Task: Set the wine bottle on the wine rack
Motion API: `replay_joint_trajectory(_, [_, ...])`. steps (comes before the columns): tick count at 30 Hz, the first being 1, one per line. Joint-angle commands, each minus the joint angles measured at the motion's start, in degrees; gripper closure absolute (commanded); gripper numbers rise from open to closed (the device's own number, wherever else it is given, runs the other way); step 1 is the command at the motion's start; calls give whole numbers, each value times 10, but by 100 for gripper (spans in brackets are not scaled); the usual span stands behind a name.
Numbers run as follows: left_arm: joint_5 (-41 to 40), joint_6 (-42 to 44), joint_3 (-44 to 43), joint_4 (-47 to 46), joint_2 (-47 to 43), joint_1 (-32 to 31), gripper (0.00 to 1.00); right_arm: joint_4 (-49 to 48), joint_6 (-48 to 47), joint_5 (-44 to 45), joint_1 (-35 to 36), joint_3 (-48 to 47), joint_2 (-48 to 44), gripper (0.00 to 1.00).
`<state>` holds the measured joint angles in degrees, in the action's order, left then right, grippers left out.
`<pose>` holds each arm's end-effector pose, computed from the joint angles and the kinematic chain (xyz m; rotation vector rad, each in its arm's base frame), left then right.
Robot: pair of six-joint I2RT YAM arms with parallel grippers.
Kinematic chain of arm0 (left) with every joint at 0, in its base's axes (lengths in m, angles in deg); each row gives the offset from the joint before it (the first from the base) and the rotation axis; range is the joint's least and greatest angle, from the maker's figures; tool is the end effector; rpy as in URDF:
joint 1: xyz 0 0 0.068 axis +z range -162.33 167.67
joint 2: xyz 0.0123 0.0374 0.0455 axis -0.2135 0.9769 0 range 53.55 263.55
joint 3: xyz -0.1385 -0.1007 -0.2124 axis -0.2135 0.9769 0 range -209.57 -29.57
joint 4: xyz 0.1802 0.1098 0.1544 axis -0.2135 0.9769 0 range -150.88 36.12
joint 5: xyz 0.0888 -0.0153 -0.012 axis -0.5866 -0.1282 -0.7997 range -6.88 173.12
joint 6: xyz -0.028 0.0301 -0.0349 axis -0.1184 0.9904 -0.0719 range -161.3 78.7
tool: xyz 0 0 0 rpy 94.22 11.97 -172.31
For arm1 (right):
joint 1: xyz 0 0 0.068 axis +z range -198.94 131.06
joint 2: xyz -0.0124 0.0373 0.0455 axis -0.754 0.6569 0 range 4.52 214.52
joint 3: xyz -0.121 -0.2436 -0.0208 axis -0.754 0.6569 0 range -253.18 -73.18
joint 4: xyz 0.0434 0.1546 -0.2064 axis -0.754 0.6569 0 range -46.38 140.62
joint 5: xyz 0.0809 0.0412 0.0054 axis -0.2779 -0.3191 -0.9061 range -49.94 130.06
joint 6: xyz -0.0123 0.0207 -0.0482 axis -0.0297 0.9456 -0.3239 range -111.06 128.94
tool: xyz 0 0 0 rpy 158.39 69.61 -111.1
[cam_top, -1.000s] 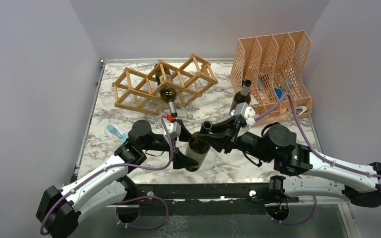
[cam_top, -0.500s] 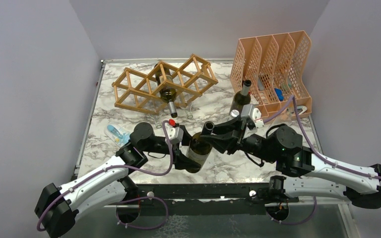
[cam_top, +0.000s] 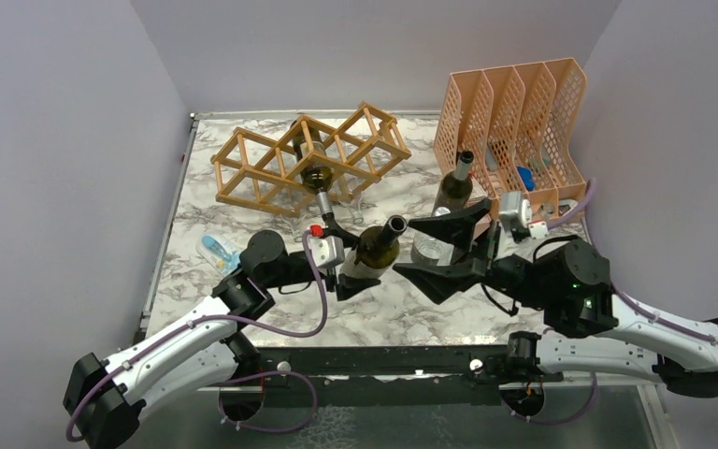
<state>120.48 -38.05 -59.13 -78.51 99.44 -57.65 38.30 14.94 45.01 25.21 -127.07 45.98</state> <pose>0.1186 -0.1506 0.2941 1.1379 1.2048 -1.0695 0.0447 0.1461 0.4330 -0.6885 1.1601 1.1435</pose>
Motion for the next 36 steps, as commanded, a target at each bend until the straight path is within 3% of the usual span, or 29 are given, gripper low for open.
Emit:
replay_joint_trajectory(1, [-131,202,-44,-26,-31,4,100,6,0,-7,4,-29,-17,18])
replay_joint_trajectory(6, [-141,459,-81,71,-16,4,100,46,5,31,4,-54,-23,18])
replay_joint_trajectory(11, [-181,646,-99,161,10,4,100,121,12,81,4,-89,-13,18])
replay_joint_trajectory(15, [-226,751,-85,187,22,4,100,242,13,192,4,-133,29,18])
replay_joint_trajectory(19, [-268,805,-62,178,18,4,100,382,38,253,3,-171,94,18])
replay_joint_trajectory(25, [-307,852,-24,146,-6,4,100,487,89,212,4,-192,165,18])
replay_joint_trajectory(32, [-322,868,11,110,-29,4,100,551,119,194,3,-204,247,21])
replay_joint_trajectory(36, [-317,867,15,109,-29,4,100,530,113,174,4,-195,270,21])
